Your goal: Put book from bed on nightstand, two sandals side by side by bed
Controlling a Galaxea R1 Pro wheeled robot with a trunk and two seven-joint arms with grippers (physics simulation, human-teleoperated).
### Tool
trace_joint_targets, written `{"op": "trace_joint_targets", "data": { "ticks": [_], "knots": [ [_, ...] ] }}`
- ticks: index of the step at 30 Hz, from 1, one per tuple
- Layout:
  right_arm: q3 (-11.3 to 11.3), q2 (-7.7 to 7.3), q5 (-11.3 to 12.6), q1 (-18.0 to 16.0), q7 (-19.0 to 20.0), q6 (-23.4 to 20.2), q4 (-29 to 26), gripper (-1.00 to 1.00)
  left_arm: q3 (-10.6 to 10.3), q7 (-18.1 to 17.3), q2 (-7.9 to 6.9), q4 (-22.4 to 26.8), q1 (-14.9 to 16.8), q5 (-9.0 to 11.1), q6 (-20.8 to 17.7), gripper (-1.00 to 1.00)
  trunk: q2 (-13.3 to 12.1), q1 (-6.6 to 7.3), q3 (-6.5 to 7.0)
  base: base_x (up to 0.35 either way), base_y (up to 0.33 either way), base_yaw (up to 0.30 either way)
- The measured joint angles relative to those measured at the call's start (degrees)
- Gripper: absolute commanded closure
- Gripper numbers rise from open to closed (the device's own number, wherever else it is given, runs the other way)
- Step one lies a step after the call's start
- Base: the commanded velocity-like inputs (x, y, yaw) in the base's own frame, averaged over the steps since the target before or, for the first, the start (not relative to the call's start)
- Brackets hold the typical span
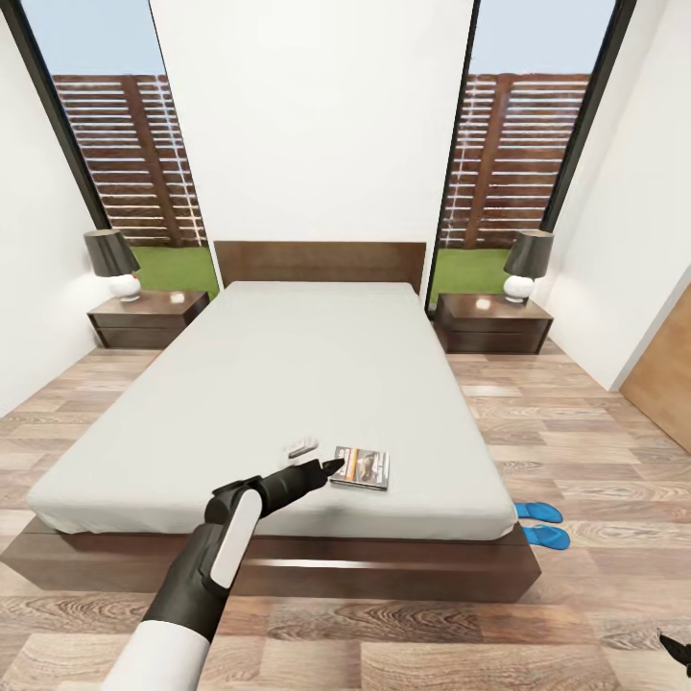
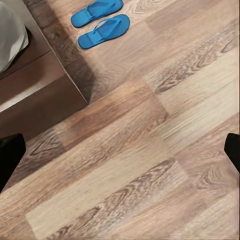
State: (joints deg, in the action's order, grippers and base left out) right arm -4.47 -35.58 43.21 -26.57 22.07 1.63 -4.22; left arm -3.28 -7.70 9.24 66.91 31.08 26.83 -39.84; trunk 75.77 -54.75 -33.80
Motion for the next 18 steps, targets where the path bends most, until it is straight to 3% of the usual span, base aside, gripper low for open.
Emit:
{"op": "trace_joint_targets", "data": {
  "ticks": [4, 8, 11, 18],
  "knots": [
    [-0.1, 0.49, 0.0, 0.0, -0.1, 0.1, 2.1, -1.0, -0.4, 0.4, 0.09, 0.1, 0.0, -0.1, 0.1, -1.0, 0.0, 0.0, 0.0, 0.0, 0.0, 0.0],
    [-0.1, 0.67, 0.0, 0.0, -0.1, 0.4, 2.9, -1.0, -3.6, 1.5, 0.13, 0.2, 0.0, 0.1, 0.1, -1.0, 0.0, 0.0, 0.0, 0.0, 0.0, 0.0],
    [-0.1, 0.69, 0.0, 0.0, -0.1, 0.6, 3.0, -1.0, -4.8, 1.7, 0.14, 0.2, 0.0, 0.1, 0.1, -1.0, 0.0, 0.0, 0.0, 0.0, 0.0, 0.0],
    [-0.1, 0.71, 0.1, 0.0, 0.2, 0.7, 2.9, -1.0, -5.3, 1.8, 0.14, 0.2, 0.0, 0.2, 0.1, -1.0, 0.0, 0.0, 0.0, 0.0, 0.0, 0.0]
  ]
}}
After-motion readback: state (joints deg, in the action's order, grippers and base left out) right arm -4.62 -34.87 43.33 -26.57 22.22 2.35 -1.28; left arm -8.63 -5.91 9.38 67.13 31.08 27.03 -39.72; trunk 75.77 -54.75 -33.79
